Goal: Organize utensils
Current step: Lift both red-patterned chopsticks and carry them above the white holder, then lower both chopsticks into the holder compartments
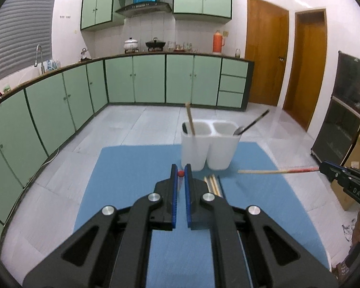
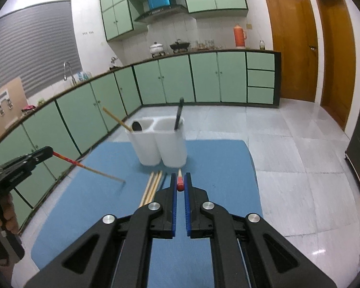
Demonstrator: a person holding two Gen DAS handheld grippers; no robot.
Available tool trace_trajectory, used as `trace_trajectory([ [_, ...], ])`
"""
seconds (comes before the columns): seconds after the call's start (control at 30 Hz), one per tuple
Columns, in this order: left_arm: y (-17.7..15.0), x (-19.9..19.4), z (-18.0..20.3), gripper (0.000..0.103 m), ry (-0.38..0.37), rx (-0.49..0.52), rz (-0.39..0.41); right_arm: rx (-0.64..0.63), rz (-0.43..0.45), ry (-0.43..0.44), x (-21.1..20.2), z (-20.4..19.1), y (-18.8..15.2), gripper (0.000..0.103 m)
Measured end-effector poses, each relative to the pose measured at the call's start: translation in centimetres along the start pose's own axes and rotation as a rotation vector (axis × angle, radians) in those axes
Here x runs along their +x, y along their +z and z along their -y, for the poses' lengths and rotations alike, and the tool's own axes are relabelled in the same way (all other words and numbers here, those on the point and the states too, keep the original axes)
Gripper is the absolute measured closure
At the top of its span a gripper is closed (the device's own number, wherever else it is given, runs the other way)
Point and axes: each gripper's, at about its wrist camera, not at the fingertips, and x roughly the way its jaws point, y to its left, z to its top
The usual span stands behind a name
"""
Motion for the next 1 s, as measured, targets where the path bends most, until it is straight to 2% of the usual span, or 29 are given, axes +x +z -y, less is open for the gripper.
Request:
trace_trajectory([
  [0.23,1.5,0.2,1.0,0.098,-0.042,-0.002,0.019,0.024,0.027,0.048,-0.3,0.3,2.6,0.097],
  [0.43,3.2,-0.5,0.5,0.098,-0.073,-0.022,0.059,-0.011,0.056,0.078,-1.1,0.0,5.3,0.097],
  [0.7,6.5,-2.5,0.7,0.098,-0.103,-0.028,0.159,-0.059,0.116,0.105,-3.3,-0.8,8.3,0.097],
  [1.0,12.1,-3.4,2.4,0.098,-0.127,-0.021,0.308,-0.141,0.144,0.115,-2.5,-2.3,13.0,0.097],
])
